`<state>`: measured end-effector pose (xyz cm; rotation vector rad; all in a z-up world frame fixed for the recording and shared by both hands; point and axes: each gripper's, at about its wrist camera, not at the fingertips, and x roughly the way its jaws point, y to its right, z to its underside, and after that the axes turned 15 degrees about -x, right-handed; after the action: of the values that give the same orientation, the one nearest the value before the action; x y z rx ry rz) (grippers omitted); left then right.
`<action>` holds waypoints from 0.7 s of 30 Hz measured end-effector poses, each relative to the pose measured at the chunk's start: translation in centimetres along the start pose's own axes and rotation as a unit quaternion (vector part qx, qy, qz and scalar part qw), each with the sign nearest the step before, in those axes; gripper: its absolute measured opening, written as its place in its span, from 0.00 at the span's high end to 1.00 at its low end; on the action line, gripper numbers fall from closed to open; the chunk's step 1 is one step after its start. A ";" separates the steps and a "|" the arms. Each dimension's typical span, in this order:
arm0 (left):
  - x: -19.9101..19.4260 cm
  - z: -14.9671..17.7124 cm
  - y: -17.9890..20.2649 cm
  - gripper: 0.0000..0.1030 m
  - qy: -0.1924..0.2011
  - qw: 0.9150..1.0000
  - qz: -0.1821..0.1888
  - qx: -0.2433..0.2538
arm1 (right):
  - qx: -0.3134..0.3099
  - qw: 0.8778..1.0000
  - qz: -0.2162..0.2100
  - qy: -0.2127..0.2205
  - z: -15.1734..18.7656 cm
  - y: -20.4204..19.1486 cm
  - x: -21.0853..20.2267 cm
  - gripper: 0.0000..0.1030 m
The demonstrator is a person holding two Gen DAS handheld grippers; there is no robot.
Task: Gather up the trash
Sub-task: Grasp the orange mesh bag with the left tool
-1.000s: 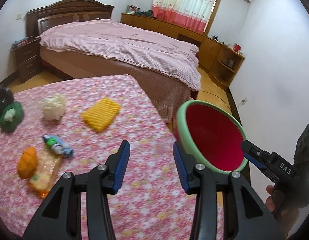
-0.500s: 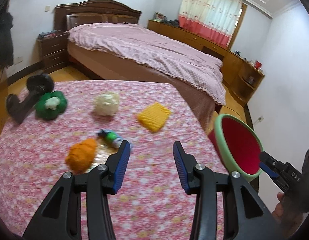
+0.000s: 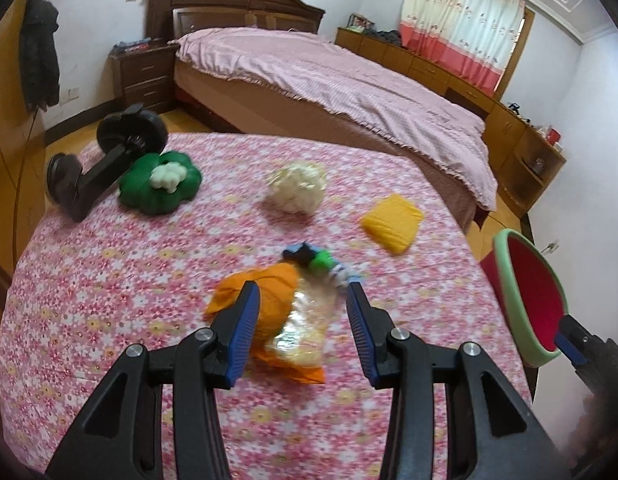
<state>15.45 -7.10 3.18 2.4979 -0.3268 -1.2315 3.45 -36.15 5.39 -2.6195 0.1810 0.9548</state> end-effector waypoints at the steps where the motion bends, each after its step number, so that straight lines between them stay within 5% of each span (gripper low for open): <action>1: 0.2 0.0 -0.2 0.56 -0.003 1.000 -0.001 -0.003 | -0.001 1.000 0.000 -0.002 0.0 -0.1 0.1 0.46; 13: 2.6 -0.1 -2.3 0.57 -0.020 1.000 0.001 -0.022 | -0.016 1.000 -0.003 -0.023 0.2 -1.7 1.7 0.45; 15: 2.7 -0.1 -2.6 0.68 -0.019 0.999 0.012 -0.027 | -0.019 0.999 -0.003 -0.026 0.3 -2.0 1.9 0.45; 21: 1.7 -0.1 -3.4 0.70 -0.010 0.999 0.030 -0.034 | -0.031 0.999 -0.011 -0.033 0.4 -3.3 2.3 0.45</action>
<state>16.77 -4.53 0.63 2.4016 -0.3558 -1.2228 5.74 -32.98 4.56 -2.6359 0.1080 1.0531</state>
